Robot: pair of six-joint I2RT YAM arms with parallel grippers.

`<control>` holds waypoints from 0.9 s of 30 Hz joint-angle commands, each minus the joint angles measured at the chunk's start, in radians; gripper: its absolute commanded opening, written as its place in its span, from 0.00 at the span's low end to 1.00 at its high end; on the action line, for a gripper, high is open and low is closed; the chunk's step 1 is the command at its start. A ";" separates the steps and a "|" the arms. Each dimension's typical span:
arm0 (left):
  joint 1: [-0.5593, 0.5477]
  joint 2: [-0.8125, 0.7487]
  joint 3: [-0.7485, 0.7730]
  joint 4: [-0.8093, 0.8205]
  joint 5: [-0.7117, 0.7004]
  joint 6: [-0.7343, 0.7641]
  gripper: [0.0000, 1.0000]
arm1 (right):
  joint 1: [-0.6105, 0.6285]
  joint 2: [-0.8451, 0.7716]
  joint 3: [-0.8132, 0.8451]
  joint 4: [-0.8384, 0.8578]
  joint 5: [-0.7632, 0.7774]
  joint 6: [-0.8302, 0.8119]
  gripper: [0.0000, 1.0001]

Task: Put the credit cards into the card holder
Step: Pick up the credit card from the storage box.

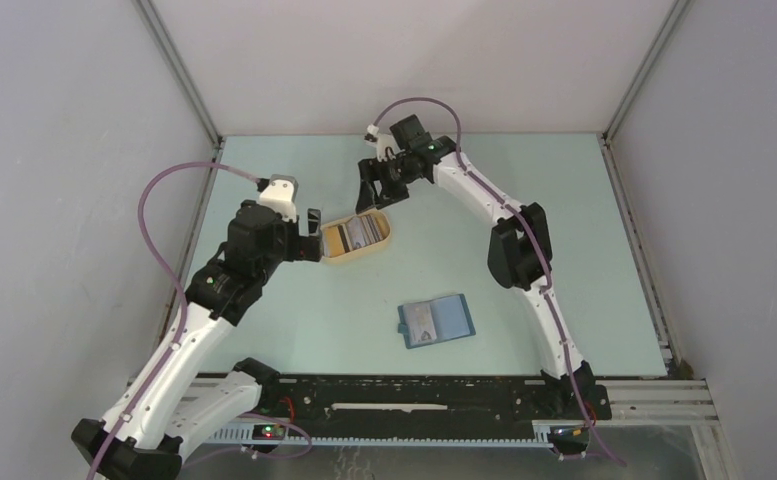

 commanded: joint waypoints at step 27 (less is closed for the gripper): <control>0.015 -0.013 -0.015 0.017 0.006 0.023 1.00 | 0.065 0.083 -0.033 0.061 0.260 0.181 0.91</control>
